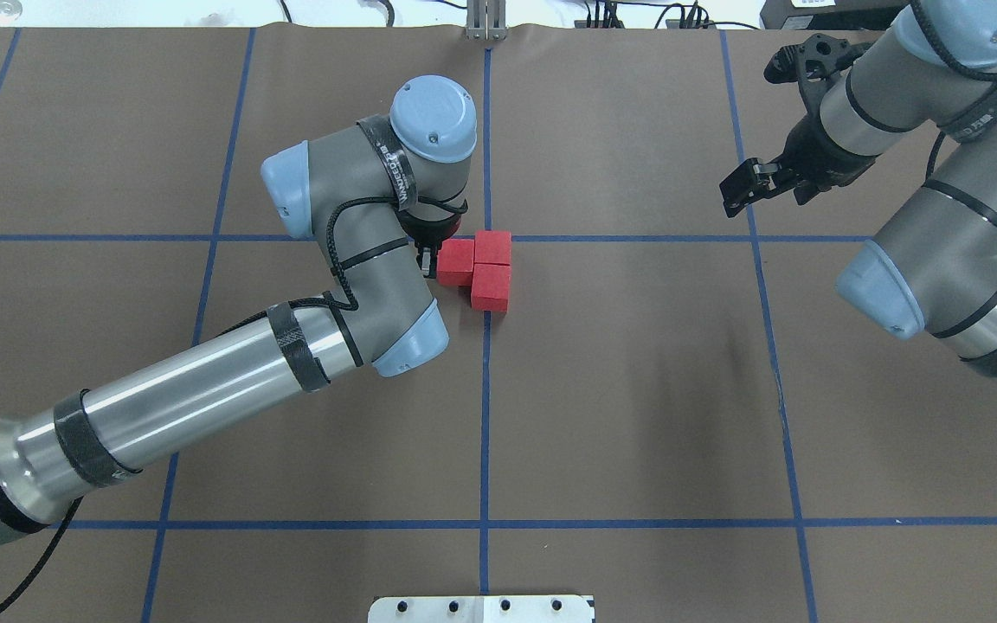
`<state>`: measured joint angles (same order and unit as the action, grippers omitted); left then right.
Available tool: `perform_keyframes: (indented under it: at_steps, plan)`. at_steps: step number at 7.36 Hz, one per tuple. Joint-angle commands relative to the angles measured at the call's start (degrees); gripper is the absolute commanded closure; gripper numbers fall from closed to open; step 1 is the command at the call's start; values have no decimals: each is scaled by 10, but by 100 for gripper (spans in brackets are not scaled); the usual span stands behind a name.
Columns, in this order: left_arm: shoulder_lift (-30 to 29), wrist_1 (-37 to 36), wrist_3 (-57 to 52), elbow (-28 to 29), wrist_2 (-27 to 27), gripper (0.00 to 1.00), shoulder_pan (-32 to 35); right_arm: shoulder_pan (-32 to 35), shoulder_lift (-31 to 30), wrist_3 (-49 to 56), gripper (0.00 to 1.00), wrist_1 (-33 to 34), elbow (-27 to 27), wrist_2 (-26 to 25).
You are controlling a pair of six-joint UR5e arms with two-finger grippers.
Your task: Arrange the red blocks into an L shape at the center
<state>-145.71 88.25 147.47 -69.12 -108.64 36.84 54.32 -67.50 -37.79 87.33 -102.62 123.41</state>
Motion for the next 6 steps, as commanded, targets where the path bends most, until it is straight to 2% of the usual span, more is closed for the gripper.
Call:
perform_keyframes:
  at_steps: [1,3,4,5,6]
  plan:
    - [7,-68,-37,-25,1,100,16,0,1,0,1,1,0,3]
    - [49,-100,-129,-98,1,100,38,4,0,0,1,2,-3,3]
    - [90,-99,-202,-144,3,100,49,16,-2,1,1,3,-1,5]
    - [122,-99,-286,-172,3,26,67,31,-3,1,1,13,0,6]
    - [139,-99,-348,-192,3,0,89,47,-1,5,1,35,-2,8]
